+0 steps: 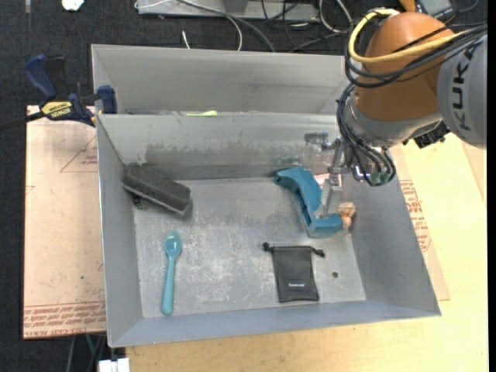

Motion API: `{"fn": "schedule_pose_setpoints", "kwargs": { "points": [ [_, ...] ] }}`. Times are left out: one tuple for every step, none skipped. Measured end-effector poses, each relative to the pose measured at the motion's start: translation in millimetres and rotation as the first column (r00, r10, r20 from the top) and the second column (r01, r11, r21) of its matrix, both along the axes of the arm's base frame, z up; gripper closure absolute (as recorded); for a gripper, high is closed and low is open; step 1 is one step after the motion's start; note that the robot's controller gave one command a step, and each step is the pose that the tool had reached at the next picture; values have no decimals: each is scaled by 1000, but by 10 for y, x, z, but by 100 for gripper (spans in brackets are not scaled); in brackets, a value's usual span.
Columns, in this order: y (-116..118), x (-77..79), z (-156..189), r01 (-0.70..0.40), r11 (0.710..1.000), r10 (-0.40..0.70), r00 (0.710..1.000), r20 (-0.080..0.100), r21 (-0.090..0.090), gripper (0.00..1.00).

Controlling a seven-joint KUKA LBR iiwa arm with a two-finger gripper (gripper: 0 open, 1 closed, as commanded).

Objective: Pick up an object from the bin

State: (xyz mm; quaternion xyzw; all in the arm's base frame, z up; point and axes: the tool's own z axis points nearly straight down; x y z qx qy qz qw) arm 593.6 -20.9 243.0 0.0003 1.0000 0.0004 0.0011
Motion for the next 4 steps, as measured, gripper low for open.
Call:
{"fn": "schedule_pose_setpoints", "kwargs": {
  "points": [
    [-141, -128, -605, -26, 1000, 26, 1000, 5, 0, 0],
    [-305, -416, -1203, -100, 995, 100, 995, 9, 0, 0],
    [7, -843, -857, -118, 993, 118, 993, 6, 0, 0],
    [100, -820, -1351, -85, 996, 85, 996, 14, 0, 0]
  ]
}}
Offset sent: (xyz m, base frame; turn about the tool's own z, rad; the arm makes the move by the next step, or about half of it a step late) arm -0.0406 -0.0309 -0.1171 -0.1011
